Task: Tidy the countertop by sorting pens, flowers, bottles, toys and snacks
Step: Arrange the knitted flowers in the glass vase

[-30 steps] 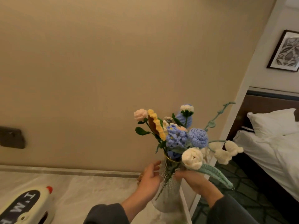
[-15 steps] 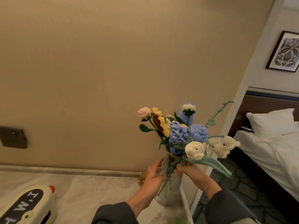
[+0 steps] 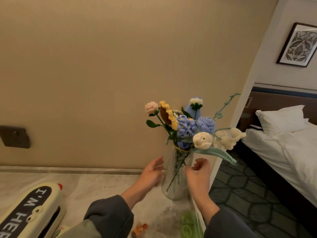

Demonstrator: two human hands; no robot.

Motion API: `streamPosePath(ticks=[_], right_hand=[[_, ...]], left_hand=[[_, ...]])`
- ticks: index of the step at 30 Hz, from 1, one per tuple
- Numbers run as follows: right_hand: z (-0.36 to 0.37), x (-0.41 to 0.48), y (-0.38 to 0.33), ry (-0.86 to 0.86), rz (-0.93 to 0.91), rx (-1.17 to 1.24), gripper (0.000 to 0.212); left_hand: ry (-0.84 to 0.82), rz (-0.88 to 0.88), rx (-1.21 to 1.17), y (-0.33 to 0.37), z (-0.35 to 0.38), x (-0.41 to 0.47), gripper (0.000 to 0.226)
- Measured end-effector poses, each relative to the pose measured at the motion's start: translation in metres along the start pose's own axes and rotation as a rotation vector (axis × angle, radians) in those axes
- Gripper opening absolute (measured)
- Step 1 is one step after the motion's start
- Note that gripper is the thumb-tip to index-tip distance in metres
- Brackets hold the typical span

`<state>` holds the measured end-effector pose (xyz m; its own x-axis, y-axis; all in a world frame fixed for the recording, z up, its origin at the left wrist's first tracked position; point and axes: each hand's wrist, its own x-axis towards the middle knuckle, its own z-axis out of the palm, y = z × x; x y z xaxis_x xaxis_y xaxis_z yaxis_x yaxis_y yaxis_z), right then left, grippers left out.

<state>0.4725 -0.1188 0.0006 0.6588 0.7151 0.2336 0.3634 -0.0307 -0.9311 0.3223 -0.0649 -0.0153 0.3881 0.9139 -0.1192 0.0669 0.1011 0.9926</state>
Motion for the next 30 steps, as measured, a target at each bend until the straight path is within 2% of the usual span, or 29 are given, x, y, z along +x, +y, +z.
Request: streamPosePath(ticks=[3,7,10,13,18,20,25,30], right_hand=[[0.006,-0.02,-0.004,-0.068,-0.102,0.087,0.019],[0.025,-0.03,-0.008,-0.302,-0.149,0.056,0.021],[0.049,-0.031,-0.004,-0.574,-0.106,-0.11,0.026],[0.075,-0.029,0.006,-0.744,-0.063,-0.335,0.046],[0.112,-0.015,0.02,-0.763,0.007,-0.549,0.08],[0.125,-0.009,0.023,-0.73,0.008,-0.614,0.083],[0.148,0.007,0.036,-0.715,-0.067,-0.806,0.074],[0.16,0.008,0.049,-0.771,-0.148,-0.987,0.046]], left_hand=[[0.09,-0.061,-0.027,-0.003,-0.023,-0.008,0.048],[0.169,-0.129,-0.017,-0.013,-0.043,-0.012,0.045],[0.219,-0.177,-0.008,-0.024,-0.05,-0.014,0.044],[0.247,-0.225,0.009,-0.034,-0.053,-0.012,0.043],[0.264,-0.299,0.013,-0.05,-0.064,-0.007,0.044],[0.284,-0.338,-0.013,-0.055,-0.07,-0.004,0.044],[0.298,-0.405,-0.089,-0.071,-0.084,0.004,0.04],[0.304,-0.431,-0.097,-0.086,-0.095,0.008,0.039]])
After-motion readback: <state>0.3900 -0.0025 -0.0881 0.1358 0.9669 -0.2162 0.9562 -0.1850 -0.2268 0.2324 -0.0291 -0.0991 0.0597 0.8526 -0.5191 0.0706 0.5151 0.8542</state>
